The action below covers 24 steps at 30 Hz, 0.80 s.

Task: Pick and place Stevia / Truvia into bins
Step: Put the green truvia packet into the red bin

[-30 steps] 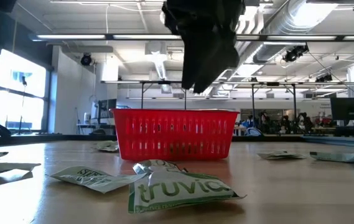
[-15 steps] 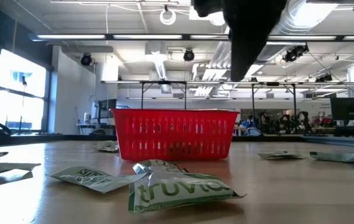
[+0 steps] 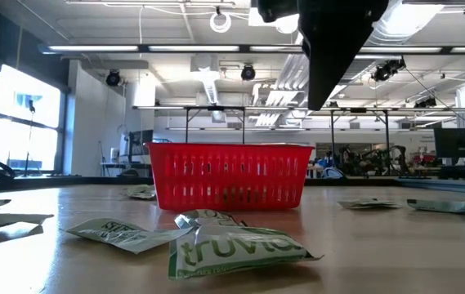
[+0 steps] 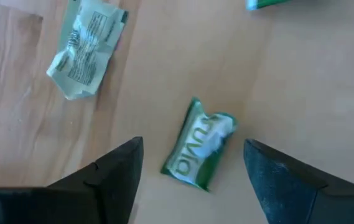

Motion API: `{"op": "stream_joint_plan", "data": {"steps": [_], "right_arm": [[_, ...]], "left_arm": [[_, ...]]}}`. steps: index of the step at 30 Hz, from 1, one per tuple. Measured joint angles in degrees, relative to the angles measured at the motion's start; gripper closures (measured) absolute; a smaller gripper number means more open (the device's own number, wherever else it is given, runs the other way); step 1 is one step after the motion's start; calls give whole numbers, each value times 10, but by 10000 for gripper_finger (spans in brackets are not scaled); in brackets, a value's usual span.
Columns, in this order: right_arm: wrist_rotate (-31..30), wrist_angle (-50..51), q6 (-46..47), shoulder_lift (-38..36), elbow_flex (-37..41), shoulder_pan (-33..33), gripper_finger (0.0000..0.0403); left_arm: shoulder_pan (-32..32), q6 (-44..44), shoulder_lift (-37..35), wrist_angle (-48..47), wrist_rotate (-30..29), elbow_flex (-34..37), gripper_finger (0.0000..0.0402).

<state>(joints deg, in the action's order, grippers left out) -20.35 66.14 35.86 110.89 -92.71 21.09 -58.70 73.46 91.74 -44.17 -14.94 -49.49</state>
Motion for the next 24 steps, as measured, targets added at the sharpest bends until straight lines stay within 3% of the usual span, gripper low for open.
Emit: {"op": "stream_joint_plan", "data": {"steps": [4,9,13,21,24], "right_arm": [[-14,8,-5,0,0,-6,57],[-11,39,-16,0,0,-17,63],[-21,63,-29,0,0,-20,72],[-64,132,-38,-10,0,-34,90],[-74,138,-22,-23,0,-36,97]], "left_arm": [[6,-1,-4,62,8,41,116],[10,2,-5,71,6,62,154],[10,-27,-5,68,-6,63,216],[31,-73,-6,66,-25,58,375],[57,-81,-18,47,-42,46,377]]}}
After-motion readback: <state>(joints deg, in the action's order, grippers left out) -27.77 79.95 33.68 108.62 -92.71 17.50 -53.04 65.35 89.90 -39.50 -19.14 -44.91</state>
